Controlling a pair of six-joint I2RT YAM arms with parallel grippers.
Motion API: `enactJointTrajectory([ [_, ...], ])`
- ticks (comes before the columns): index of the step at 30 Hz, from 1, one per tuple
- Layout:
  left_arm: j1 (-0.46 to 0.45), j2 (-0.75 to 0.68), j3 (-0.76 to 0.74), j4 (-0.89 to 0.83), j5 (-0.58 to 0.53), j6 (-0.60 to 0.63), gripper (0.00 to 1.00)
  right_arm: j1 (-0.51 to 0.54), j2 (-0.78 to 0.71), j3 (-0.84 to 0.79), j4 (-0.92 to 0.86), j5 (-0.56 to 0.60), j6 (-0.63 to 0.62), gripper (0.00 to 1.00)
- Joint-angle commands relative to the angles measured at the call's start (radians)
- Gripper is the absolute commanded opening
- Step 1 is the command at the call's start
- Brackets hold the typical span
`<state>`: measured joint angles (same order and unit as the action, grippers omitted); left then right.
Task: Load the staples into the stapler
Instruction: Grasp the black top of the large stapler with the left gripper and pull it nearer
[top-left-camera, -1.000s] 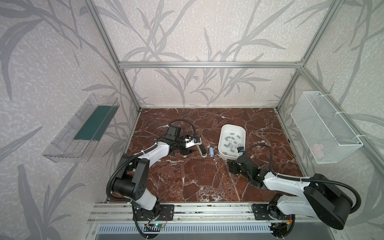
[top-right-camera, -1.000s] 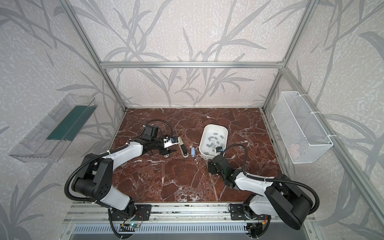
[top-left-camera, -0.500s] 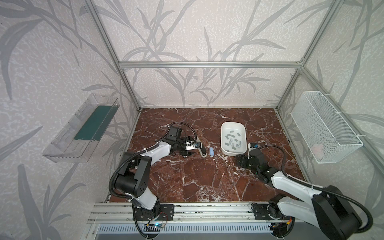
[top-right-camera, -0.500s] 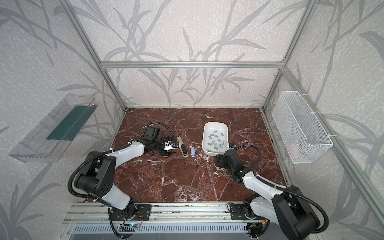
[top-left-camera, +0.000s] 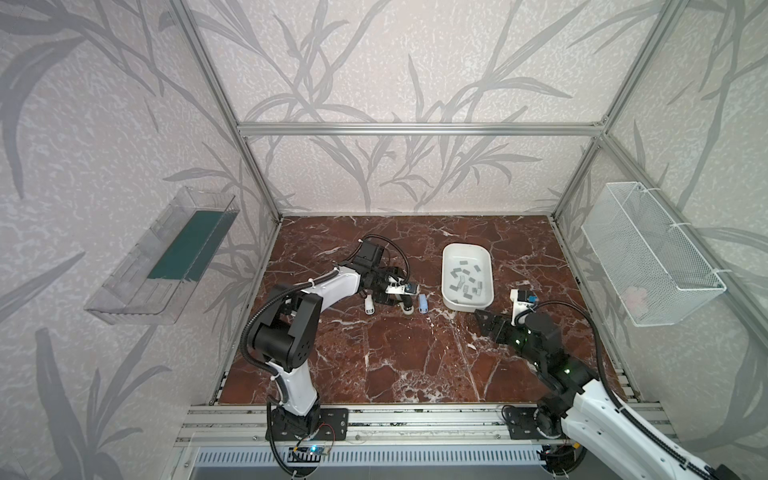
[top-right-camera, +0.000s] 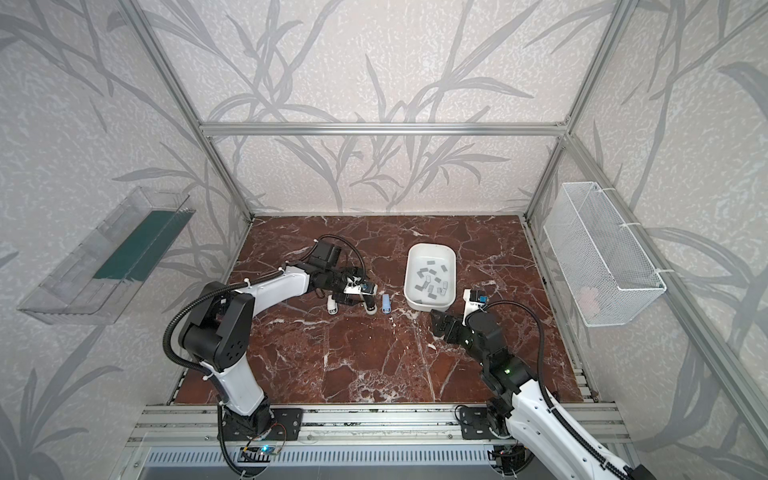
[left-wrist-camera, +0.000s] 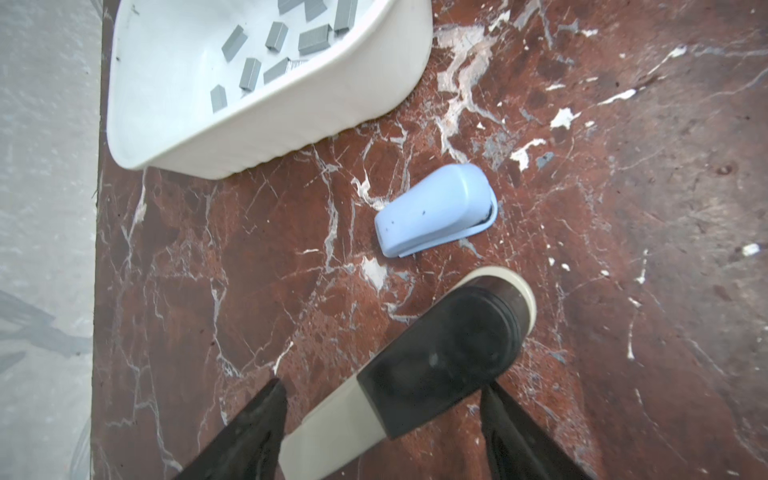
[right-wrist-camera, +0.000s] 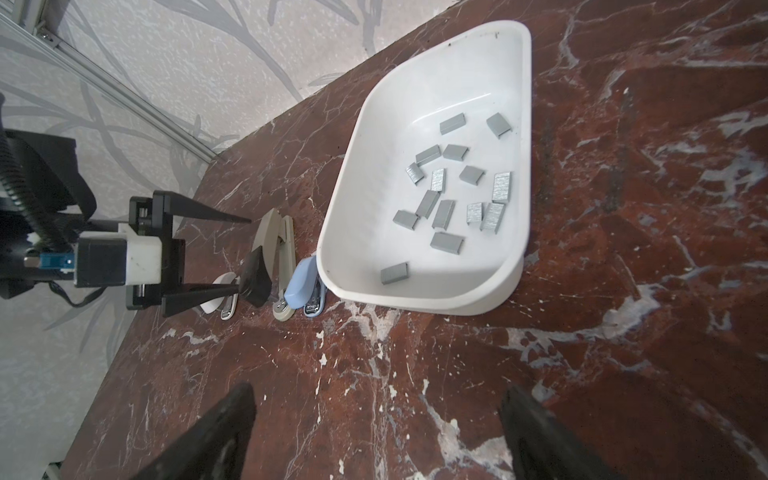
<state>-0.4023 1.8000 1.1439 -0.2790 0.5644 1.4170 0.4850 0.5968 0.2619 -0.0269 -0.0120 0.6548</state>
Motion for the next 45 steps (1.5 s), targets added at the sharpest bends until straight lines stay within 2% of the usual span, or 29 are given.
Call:
enactJointTrajectory([
  [1,-0.031,0.029,0.066,-0.137,-0.028,0.103,0.75,0.004,-0.028,-0.020,-0.042,-0.031,-0.008,0.95],
  [4,-0.054,0.043,0.100,-0.207,-0.050,0.121,0.74,0.004,-0.035,-0.029,-0.036,-0.033,-0.006,0.96],
  [9,-0.060,0.066,0.100,-0.221,-0.082,0.131,0.69,0.004,-0.045,-0.041,-0.018,-0.022,-0.007,0.97],
  [13,-0.065,0.101,0.125,-0.234,-0.065,0.138,0.67,0.004,-0.039,-0.044,0.001,0.017,-0.011,0.98],
  [17,-0.066,0.130,0.175,-0.292,-0.052,0.154,0.58,0.003,-0.038,-0.036,-0.008,0.021,-0.011,0.98],
  [20,-0.066,0.146,0.204,-0.326,-0.025,0.161,0.47,0.004,-0.037,-0.039,-0.003,0.032,-0.011,0.99],
  [23,-0.075,0.160,0.216,-0.335,-0.003,0.160,0.44,0.003,-0.028,-0.037,0.005,0.034,-0.011,1.00],
  [27,-0.088,0.169,0.216,-0.340,-0.015,0.156,0.42,0.004,-0.017,-0.035,0.011,0.029,-0.012,1.00],
  [32,-0.092,0.186,0.218,-0.330,-0.020,0.153,0.54,0.004,-0.017,-0.039,0.019,0.017,-0.012,1.00],
  [35,-0.100,0.211,0.236,-0.338,-0.024,0.149,0.55,0.004,-0.020,-0.042,0.018,0.014,-0.012,1.00],
  [39,-0.108,0.232,0.285,-0.409,-0.030,0.156,0.37,0.003,-0.033,-0.047,0.013,0.012,-0.012,1.00],
  [42,-0.111,0.209,0.313,-0.470,-0.003,0.145,0.15,0.004,-0.041,-0.046,0.013,0.001,-0.011,1.00],
  [45,-0.112,0.149,0.282,-0.459,0.012,0.086,0.06,0.007,-0.024,-0.044,0.069,-0.088,-0.011,1.00],
])
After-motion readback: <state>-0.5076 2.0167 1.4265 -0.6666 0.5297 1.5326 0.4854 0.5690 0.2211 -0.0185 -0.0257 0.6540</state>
